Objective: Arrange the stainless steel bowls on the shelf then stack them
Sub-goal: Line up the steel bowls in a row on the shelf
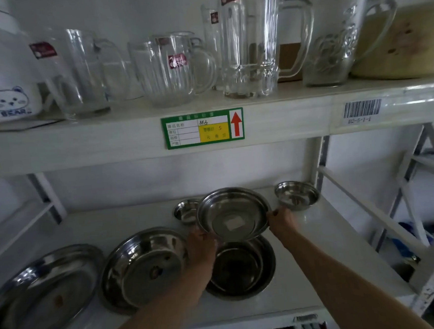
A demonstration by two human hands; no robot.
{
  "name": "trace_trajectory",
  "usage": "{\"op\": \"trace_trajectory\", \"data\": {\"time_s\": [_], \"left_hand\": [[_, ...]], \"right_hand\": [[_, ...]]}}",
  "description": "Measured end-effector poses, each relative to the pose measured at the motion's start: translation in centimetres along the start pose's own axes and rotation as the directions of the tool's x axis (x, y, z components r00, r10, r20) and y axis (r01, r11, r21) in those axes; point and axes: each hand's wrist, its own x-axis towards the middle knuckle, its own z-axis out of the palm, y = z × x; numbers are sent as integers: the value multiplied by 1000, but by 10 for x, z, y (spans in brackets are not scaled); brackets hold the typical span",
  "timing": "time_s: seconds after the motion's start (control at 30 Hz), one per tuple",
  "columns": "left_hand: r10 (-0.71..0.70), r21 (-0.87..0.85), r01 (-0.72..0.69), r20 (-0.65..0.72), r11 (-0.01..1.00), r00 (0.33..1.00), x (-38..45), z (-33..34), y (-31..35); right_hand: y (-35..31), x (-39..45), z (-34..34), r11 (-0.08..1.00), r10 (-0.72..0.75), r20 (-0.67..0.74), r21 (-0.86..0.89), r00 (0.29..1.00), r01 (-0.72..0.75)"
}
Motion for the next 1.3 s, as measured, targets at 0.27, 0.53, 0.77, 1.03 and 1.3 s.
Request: {"op": "trace_trajectory", "data": {"time_s": [0.27,0.53,0.77,1.03,1.3], "left_hand": [[-194,-158,177,-105,972,975,-57,-10,-36],[-160,38,168,-158,985,974,-62,-14,-69],[-97,125,129,-238,984,966,-81,-16,-68],[-82,137,130,-314,982,946,-89,-17,-73],[-181,-120,155,-246,981,952,-80,-19,-77]], "right_hand": [[19,-27,9,980,-37,83,-193,996,52],[38,-39,8,956,-32,125,-287,992,67],[46,-48,10,943,-20,127,-327,992,61],[53,-57,7,938,-15,108,-342,994,51],[52,-61,8,954,-3,85,-299,996,29]]}}
